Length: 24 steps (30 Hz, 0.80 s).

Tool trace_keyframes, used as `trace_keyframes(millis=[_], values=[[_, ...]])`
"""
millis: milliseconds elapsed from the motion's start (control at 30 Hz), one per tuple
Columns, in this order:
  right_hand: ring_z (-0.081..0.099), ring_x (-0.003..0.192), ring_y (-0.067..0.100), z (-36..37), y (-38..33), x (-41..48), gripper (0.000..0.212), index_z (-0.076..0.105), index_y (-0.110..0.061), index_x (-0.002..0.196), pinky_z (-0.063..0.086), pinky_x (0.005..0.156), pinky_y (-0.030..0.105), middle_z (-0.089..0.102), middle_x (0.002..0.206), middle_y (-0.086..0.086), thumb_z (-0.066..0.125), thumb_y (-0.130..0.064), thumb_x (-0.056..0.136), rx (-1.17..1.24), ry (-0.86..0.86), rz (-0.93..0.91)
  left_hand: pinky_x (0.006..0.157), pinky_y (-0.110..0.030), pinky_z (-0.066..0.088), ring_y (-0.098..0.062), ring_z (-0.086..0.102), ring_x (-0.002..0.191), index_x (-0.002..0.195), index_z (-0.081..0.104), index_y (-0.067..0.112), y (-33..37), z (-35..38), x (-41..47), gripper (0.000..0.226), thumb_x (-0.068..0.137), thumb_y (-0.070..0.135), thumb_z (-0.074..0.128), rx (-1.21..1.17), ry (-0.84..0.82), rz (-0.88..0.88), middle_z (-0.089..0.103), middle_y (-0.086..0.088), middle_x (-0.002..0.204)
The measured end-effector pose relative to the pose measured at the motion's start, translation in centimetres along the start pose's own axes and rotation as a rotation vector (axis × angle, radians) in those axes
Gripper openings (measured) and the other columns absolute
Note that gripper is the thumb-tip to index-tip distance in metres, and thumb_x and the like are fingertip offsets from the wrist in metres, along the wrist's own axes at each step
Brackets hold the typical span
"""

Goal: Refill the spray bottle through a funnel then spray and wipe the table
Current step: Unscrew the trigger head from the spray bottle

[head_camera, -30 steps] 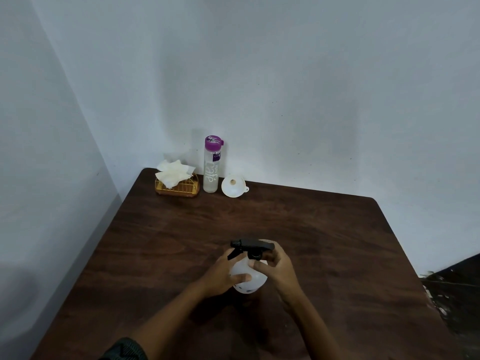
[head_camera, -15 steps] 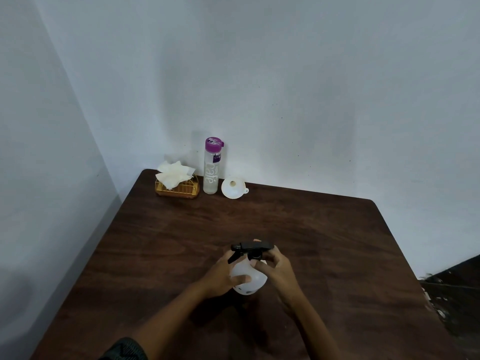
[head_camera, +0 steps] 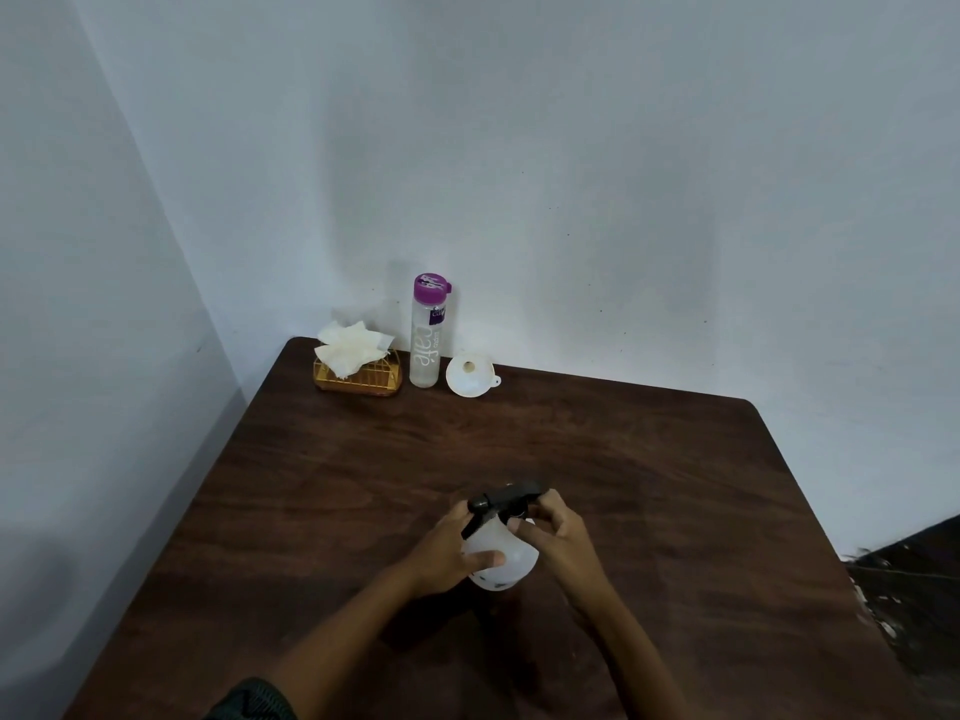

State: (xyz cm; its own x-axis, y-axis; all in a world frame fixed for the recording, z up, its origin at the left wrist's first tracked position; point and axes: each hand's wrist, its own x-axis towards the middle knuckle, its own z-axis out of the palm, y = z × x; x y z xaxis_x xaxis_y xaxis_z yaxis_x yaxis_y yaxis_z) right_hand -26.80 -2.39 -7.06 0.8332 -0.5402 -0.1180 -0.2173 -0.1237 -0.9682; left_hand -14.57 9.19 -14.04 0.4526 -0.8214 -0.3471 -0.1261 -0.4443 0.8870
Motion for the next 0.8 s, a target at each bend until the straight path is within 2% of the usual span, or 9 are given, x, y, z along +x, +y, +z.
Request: trace_keyframes(millis=[167, 200, 267, 333, 433, 567, 633, 700, 800], values=[[0.064, 0.091, 0.007, 0.43, 0.03, 0.35, 0.041, 0.056, -0.015, 0.104, 0.054, 0.077, 0.026, 0.065, 0.102, 0.001, 0.077, -0.014, 0.068, -0.002, 0.085, -0.024, 0.094, -0.015, 0.038, -0.003, 0.037, 0.121, 0.142, 0.030, 0.024, -0.05, 0.26, 0.32, 0.074, 0.081, 0.033, 0.071, -0.011, -0.040, 0.008, 0.032, 0.019, 0.128], [0.063, 0.090, 0.006, 0.39, -0.02, 0.44, 0.037, 0.056, -0.014, 0.102, 0.054, 0.075, 0.023, 0.066, 0.100, 0.002, 0.076, -0.009, 0.071, -0.011, 0.091, -0.027, 0.094, -0.015, 0.039, -0.003, 0.038, 0.121, 0.141, 0.030, 0.025, -0.08, 0.21, 0.30, 0.073, 0.081, 0.032, 0.071, -0.019, -0.041, -0.004, 0.033, 0.019, 0.128], [0.062, 0.090, 0.003, 0.14, -0.02, 0.45, 0.030, 0.059, -0.013, 0.102, 0.052, 0.075, 0.018, 0.066, 0.101, 0.000, 0.073, -0.008, 0.076, -0.024, 0.071, -0.039, 0.101, -0.027, 0.043, -0.008, 0.043, 0.123, 0.136, 0.034, 0.029, -0.18, 0.18, 0.40, 0.070, 0.079, 0.033, 0.074, -0.052, -0.038, -0.035, 0.041, 0.013, 0.133], [0.062, 0.096, 0.004, -0.13, -0.03, 0.17, 0.034, 0.061, -0.016, 0.106, 0.051, 0.080, 0.021, 0.067, 0.105, -0.001, 0.071, -0.024, 0.074, -0.012, 0.030, -0.041, 0.103, -0.033, 0.044, -0.011, 0.046, 0.124, 0.132, 0.037, 0.028, -0.09, 0.13, 0.29, 0.069, 0.075, 0.036, 0.076, -0.063, -0.028, -0.040, 0.046, 0.009, 0.134], [0.062, 0.100, 0.007, -0.40, 0.12, -0.12, 0.046, 0.062, -0.018, 0.106, 0.052, 0.086, 0.030, 0.067, 0.106, 0.000, 0.063, -0.042, 0.066, -0.006, -0.002, -0.004, 0.104, -0.034, 0.044, -0.011, 0.046, 0.125, 0.138, 0.036, 0.025, -0.27, 0.02, 0.39, 0.090, 0.063, 0.054, 0.077, -0.073, -0.032, -0.018, 0.046, 0.009, 0.135], [0.062, 0.099, 0.005, -0.04, 0.10, 0.09, 0.041, 0.060, -0.018, 0.110, 0.051, 0.083, 0.024, 0.066, 0.108, -0.001, 0.072, -0.022, 0.071, -0.004, 0.020, 0.000, 0.088, -0.011, 0.040, -0.004, 0.037, 0.124, 0.143, 0.030, 0.026, -0.43, 0.18, 0.52, 0.075, 0.081, 0.039, 0.070, 0.008, -0.050, 0.011, 0.033, 0.022, 0.129], [0.062, 0.097, 0.007, 0.11, -0.03, 0.25, 0.043, 0.057, -0.018, 0.108, 0.053, 0.081, 0.025, 0.065, 0.106, 0.000, 0.076, -0.013, 0.071, -0.003, 0.037, -0.008, 0.089, -0.011, 0.037, -0.004, 0.035, 0.124, 0.145, 0.028, 0.026, -0.36, 0.21, 0.60, 0.074, 0.083, 0.038, 0.068, 0.024, -0.039, 0.040, 0.030, 0.020, 0.129], [0.063, 0.094, 0.009, 0.08, -0.18, 0.35, 0.040, 0.056, -0.016, 0.103, 0.053, 0.078, 0.025, 0.066, 0.102, 0.001, 0.075, -0.019, 0.068, -0.019, 0.052, -0.022, 0.089, -0.011, 0.040, -0.004, 0.037, 0.123, 0.144, 0.029, 0.025, -0.39, 0.22, 0.59, 0.074, 0.083, 0.035, 0.069, 0.003, -0.042, 0.041, 0.033, 0.019, 0.129], [0.063, 0.094, 0.005, -0.08, -0.32, 0.21, 0.042, 0.060, -0.013, 0.104, 0.051, 0.078, 0.020, 0.067, 0.101, 0.000, 0.070, -0.031, 0.068, -0.015, 0.033, -0.050, 0.101, -0.028, 0.045, -0.007, 0.045, 0.123, 0.139, 0.036, 0.027, -0.40, 0.15, 0.48, 0.078, 0.073, 0.045, 0.074, -0.049, -0.033, -0.019, 0.044, 0.014, 0.134]])
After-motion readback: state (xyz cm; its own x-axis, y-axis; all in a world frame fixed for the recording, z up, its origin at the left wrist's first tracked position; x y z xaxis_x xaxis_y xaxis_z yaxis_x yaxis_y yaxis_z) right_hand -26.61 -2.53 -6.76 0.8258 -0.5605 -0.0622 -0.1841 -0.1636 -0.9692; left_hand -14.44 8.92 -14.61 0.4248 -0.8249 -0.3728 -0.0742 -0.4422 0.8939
